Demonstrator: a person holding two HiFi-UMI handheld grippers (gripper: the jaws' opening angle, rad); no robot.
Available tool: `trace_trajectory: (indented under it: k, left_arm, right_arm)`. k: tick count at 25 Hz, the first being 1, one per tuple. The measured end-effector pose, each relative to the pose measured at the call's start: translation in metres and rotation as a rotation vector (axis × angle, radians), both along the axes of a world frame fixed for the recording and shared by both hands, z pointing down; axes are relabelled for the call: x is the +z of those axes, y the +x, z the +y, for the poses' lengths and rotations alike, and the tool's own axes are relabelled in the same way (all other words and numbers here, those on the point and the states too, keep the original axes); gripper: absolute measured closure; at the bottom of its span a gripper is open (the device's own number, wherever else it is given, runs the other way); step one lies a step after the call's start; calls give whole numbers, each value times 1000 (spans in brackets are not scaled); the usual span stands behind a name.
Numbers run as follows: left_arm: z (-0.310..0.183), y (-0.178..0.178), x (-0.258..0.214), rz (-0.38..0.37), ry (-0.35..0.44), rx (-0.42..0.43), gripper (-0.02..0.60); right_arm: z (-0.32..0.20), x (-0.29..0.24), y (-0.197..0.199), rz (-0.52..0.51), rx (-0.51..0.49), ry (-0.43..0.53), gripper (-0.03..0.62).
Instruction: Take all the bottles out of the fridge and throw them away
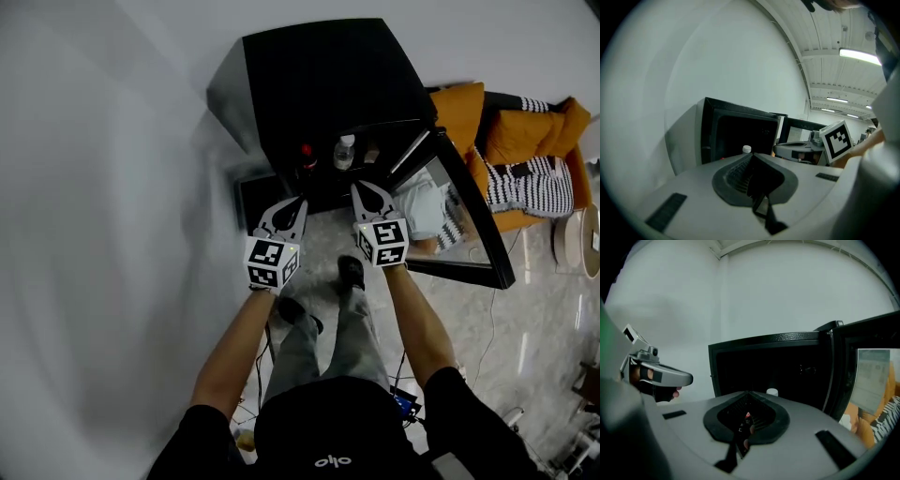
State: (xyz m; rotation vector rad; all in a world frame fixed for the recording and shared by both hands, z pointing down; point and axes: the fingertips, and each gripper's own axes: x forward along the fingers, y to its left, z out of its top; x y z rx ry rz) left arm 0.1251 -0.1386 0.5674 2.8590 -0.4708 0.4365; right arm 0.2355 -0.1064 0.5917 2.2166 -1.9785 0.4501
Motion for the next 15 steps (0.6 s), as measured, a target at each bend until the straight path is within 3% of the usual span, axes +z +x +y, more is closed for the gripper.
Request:
trace_trajectory:
  k: [14,15]
  left_arm:
    - [-11,43,33,-35,14,40,580]
    - [-13,44,34,-35,12,35,581]
  right_arm:
    - [-36,47,46,2,61,-6,589]
    - [-42,52,51,-1,62,-17,556]
